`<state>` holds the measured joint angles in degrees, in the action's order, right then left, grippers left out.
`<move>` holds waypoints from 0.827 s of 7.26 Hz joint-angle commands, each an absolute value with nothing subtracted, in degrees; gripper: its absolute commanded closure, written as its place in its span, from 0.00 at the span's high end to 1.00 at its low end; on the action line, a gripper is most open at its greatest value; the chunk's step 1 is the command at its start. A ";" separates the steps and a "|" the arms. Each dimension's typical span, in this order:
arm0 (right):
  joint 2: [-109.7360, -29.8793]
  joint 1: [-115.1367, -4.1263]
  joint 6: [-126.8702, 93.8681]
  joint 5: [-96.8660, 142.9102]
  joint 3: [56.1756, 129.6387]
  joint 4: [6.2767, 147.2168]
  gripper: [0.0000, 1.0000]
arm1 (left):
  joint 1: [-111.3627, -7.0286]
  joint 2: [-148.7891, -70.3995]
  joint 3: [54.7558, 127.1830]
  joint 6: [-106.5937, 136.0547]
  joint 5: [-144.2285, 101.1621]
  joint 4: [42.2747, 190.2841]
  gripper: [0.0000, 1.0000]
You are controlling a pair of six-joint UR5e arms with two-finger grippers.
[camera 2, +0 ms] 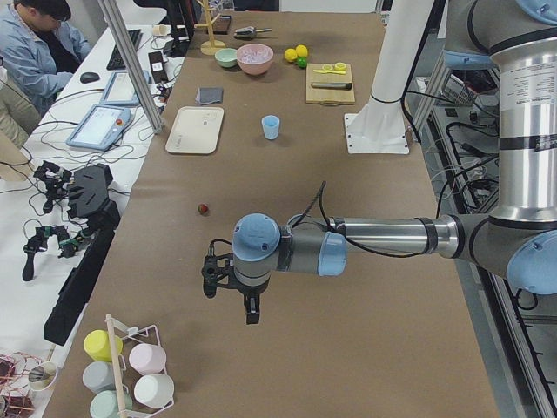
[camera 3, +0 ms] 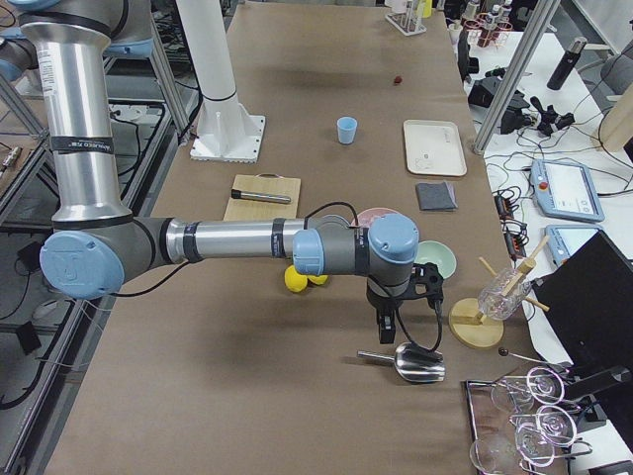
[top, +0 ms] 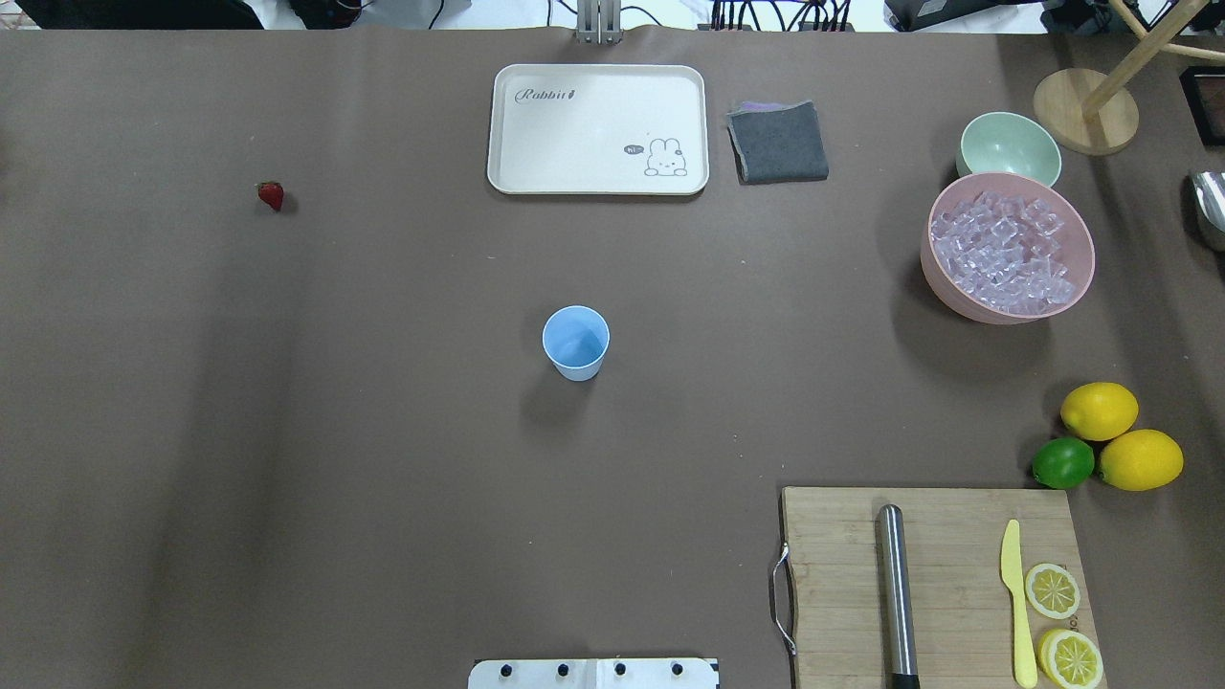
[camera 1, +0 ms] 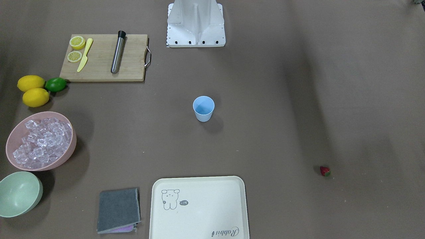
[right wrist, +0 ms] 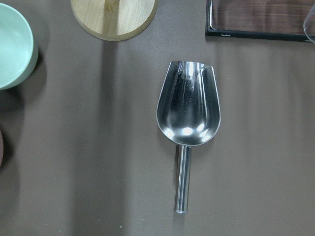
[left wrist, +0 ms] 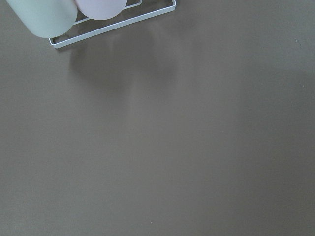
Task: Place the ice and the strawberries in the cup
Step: 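Move the right gripper over the pink bowl of ice cubes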
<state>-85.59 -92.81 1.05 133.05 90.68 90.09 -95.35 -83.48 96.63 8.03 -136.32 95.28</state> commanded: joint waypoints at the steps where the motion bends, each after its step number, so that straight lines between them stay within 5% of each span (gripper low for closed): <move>1: -85.52 -92.81 1.05 133.15 90.70 90.09 1.00 | -95.36 -83.50 96.50 8.00 -136.32 95.27 0.97; 6: -83.78 -91.41 0.79 133.15 90.18 90.61 1.00 | -95.36 -83.67 96.15 8.00 -136.32 95.54 0.97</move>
